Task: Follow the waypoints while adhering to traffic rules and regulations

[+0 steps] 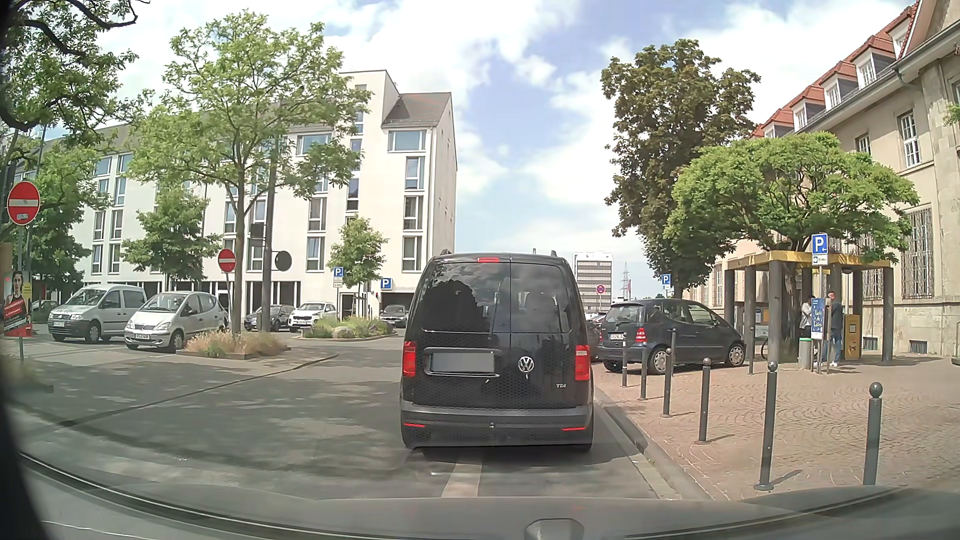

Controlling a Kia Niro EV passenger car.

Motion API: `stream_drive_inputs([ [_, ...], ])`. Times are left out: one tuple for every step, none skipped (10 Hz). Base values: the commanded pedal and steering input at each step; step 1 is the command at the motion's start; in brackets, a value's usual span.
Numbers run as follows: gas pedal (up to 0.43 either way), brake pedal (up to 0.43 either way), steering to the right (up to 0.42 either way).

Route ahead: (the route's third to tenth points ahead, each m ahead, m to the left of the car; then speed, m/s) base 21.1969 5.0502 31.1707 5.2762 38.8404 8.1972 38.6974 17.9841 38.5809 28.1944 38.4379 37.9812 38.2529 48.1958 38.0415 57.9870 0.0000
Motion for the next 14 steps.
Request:
stream_drive_inputs([
  [0.0, 0.22, -0.054],
  [0.0, 0.22, -0.054],
  [0.0, 0.22, -0.055],
  [0.0, 0.22, -0.055],
  [0.0, 0.22, -0.054],
  [0.0, 0.213, -0.054],
  [0.0, 0.207, -0.054],
  [0.0, 0.177, -0.055],
  [0.0, 0.043, -0.054],
  [0.0, 0.03, -0.054],
  [0.0, 0.03, -0.055],
  [0.0, 0.03, -0.057],
  [0.0, 0.03, -0.061],
  [0.0, 0.03, -0.065],
])
